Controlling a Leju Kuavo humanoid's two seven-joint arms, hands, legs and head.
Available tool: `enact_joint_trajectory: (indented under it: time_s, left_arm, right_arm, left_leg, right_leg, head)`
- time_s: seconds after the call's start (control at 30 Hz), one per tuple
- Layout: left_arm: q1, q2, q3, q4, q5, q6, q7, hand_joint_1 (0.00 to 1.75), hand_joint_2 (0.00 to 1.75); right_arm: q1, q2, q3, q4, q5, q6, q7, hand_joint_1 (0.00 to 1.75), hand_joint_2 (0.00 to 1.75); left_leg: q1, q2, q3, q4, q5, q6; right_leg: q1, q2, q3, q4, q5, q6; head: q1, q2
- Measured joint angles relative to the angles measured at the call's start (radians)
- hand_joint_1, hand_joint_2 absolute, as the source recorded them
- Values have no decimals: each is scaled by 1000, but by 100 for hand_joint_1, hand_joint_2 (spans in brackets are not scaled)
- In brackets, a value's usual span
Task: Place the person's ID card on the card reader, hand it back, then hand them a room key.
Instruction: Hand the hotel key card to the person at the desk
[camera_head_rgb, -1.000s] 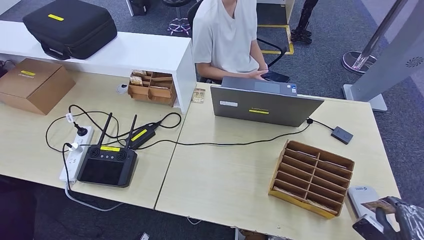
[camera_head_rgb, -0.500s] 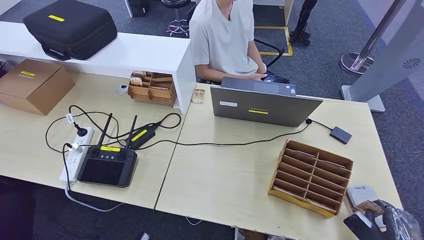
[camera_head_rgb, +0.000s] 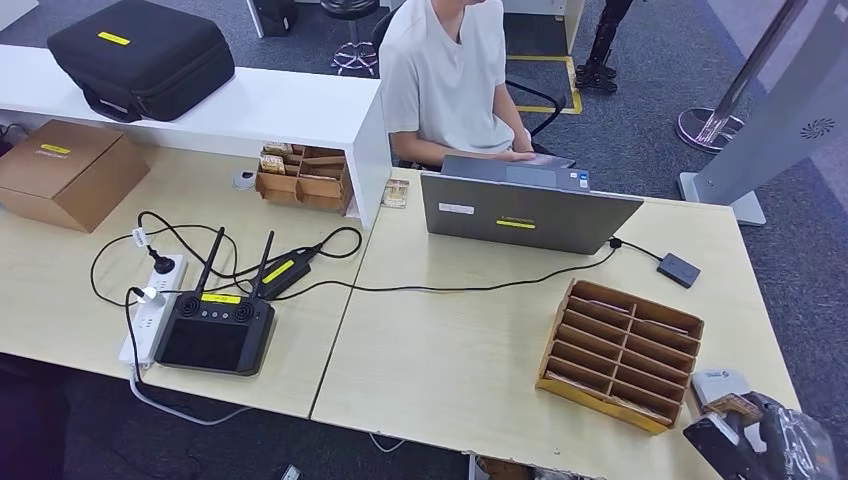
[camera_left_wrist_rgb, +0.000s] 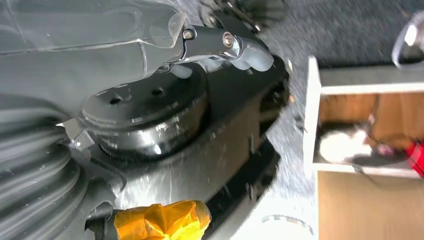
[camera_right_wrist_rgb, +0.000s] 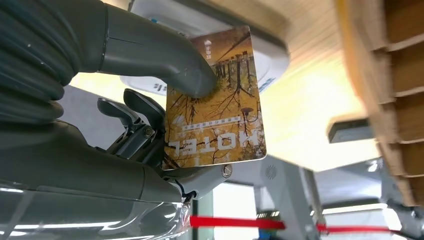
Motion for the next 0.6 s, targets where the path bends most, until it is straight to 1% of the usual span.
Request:
enact_joint_trajectory:
  time_s: [0.1, 0.27, 0.47, 0.6]
  left_arm:
    - [-2, -21, 0, 0, 2, 61, 4, 0, 175]
    - [-9, -36, 0, 0, 2, 86, 10, 0, 175]
    - [-12, -37, 0, 0, -6, 86, 20, 0, 175]
    - [-15, -37, 0, 0, -15, 85, 27, 0, 175]
  right_arm:
    - [-35, -34, 2, -56, -34, 59, -2, 175, 175]
    - [-158, -105, 14, -145, -70, 129, 5, 175, 175]
    - [-330, -164, 62, -177, -95, 156, 35, 175, 175]
    - [-450, -182, 114, -170, -90, 162, 59, 175, 175]
  left_leg:
    - [-3, 0, -3, 0, 2, 2]
    - [-7, 0, -4, 0, 4, 3]
    - [-7, -1, -6, 0, 4, 3]
    - [-7, -1, -6, 0, 4, 3]
  right_leg:
    - [-3, 0, -4, 1, 1, 2]
    - [-5, 1, -7, 2, 3, 3]
    - [-6, 1, -8, 2, 3, 3]
    - [-6, 1, -8, 3, 3, 3]
  head:
    - [0, 0]
    - [0, 0]
    - [0, 0]
    - [0, 0]
